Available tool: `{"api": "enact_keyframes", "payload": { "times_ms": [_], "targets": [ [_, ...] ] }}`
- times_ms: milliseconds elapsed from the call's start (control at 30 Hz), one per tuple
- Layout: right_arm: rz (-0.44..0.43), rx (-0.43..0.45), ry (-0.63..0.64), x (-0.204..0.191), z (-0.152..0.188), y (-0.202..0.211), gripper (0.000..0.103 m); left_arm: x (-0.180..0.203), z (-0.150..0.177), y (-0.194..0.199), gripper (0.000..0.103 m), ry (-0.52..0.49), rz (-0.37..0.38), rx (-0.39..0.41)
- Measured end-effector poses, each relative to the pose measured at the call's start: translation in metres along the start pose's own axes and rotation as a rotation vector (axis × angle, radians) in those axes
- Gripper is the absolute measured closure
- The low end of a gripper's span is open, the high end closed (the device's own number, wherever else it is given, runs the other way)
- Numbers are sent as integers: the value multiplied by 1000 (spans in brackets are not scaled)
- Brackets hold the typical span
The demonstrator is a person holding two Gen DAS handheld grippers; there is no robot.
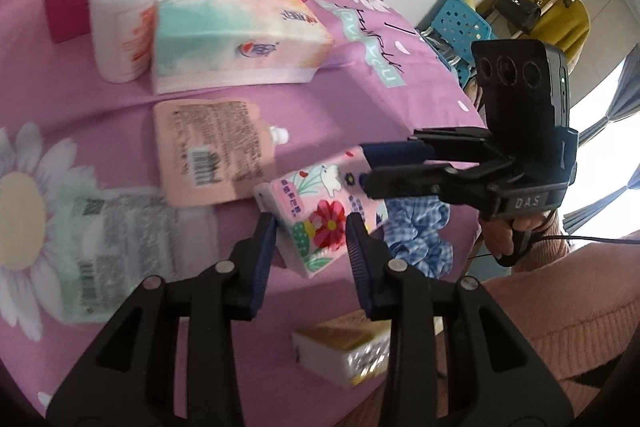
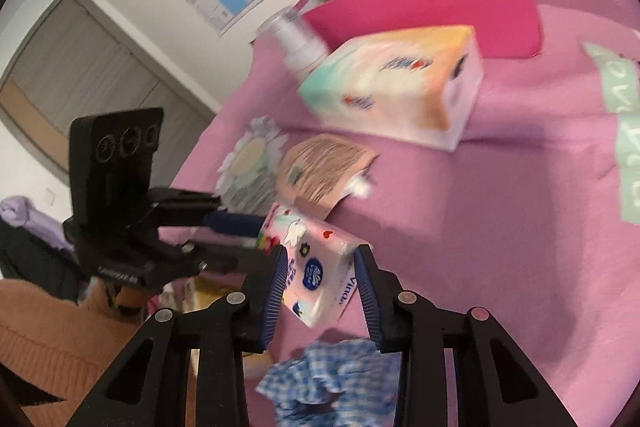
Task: Organize soft objects
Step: 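Grasp the pink floral tissue pack with the left gripper and lift it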
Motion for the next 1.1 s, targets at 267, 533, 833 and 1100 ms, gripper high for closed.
{"api": "enact_keyframes", "payload": {
  "times_ms": [267, 533, 833, 1100],
  "targets": [
    [27, 17, -45, 16, 1, 7, 66, 1, -4, -6, 70, 7, -2, -18],
    [22, -9, -12, 13, 13, 8, 66, 4, -7, -5, 71, 0, -9, -22],
    [48, 36, 28, 2, 1, 25, 68, 15, -18, 11, 71, -37, 5, 36],
    [67, 106, 74, -9, -27, 42, 68, 20, -45, 30, 71, -79, -20, 112]
  ]
}}
Point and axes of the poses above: each gripper's, at about its wrist camera, not at the fingertips, and y roughly against the way its jaws point, x to its right, z to its underside, the point moved 5 cm from there along -y, roughly the way its jaws point, and after that the axes turned 5 degrees about -z, right-handed, at the moved point
